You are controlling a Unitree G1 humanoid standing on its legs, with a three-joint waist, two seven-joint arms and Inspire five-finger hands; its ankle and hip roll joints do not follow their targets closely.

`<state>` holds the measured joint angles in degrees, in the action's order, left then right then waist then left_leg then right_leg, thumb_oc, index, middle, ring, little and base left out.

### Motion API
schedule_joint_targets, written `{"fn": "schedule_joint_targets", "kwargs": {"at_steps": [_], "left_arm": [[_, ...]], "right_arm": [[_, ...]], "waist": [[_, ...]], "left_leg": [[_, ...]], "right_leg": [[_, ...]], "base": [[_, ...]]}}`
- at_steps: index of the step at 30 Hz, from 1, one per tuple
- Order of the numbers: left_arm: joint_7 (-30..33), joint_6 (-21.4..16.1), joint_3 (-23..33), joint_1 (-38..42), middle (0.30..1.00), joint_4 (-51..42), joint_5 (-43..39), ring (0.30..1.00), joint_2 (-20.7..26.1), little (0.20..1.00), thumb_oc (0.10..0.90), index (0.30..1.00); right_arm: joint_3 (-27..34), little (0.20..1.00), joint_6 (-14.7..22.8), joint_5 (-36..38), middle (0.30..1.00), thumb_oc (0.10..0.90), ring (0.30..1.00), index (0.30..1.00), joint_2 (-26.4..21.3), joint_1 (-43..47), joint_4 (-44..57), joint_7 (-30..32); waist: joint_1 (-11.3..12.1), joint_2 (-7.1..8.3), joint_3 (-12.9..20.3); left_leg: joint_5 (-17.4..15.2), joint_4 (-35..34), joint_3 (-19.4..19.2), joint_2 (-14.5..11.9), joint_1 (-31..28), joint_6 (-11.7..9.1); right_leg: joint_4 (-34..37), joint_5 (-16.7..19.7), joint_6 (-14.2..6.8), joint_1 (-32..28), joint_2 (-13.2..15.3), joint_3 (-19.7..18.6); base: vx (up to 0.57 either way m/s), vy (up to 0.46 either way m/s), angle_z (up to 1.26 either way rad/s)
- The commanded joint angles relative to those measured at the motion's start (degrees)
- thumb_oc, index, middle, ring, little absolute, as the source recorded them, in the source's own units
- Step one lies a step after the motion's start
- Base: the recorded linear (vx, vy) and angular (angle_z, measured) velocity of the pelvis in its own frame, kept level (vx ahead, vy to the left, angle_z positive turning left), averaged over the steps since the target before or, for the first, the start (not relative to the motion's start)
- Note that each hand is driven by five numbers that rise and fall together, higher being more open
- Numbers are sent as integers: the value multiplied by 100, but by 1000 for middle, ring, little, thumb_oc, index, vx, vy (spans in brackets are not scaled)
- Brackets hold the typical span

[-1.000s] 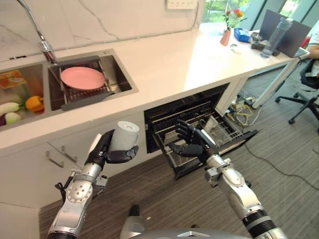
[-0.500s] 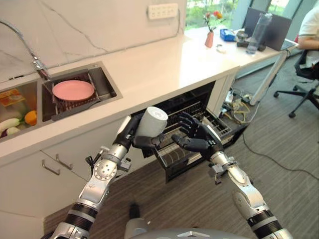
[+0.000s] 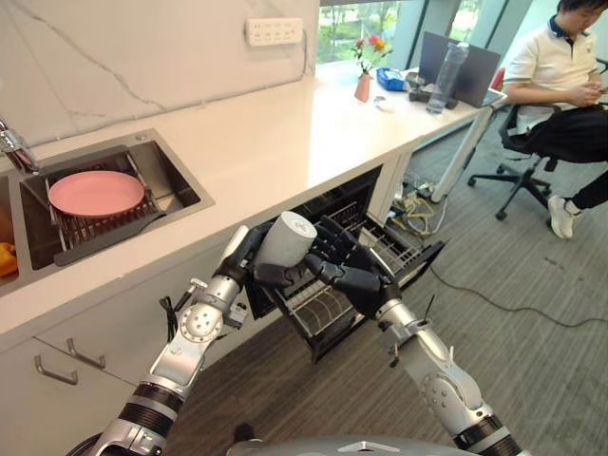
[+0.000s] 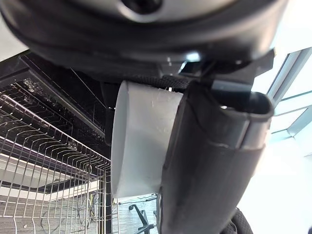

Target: Place the dishes in the dishwasher.

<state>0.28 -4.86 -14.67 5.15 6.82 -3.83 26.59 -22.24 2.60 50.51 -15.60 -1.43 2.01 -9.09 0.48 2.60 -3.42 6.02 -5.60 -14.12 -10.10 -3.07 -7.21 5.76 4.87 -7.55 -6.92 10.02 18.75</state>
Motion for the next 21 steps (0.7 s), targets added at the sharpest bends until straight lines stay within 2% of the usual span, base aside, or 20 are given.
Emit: {"fn": "schedule_joint_targets", "kwargs": {"at_steps": [1, 11, 21], "left_arm": [[6, -544, -130, 519, 300, -253, 114, 300, -20, 300, 400, 300], [-52, -481, -345, 601, 300, -264, 141, 300, -120, 300, 400, 300], [210, -301, -595, 1108, 300, -109, 501, 300, -313, 300, 400, 300]], "right_arm": [[92, 900, 380, 424, 900, 800, 900, 900, 78, 632, 621, -247], [39, 900, 207, 307, 900, 800, 900, 900, 56, 740, 237, -140], [-30, 900, -49, -272, 900, 800, 900, 900, 94, 983, -99, 300]], "waist": [[138, -156, 351], [213, -125, 360], [271, -104, 387]], "left_leg": [[-426, 64, -95, -48, -35, 49], [-447, 79, 26, 16, 3, 88], [-464, 104, 124, 70, 43, 118]], "right_leg": [[-76, -242, -396, 293, 289, 252], [-76, -209, -423, 259, 353, 391], [-76, -189, -430, 235, 387, 490]], "base": [[26, 34, -16], [3, 4, -1], [-3, 13, 6]]}}
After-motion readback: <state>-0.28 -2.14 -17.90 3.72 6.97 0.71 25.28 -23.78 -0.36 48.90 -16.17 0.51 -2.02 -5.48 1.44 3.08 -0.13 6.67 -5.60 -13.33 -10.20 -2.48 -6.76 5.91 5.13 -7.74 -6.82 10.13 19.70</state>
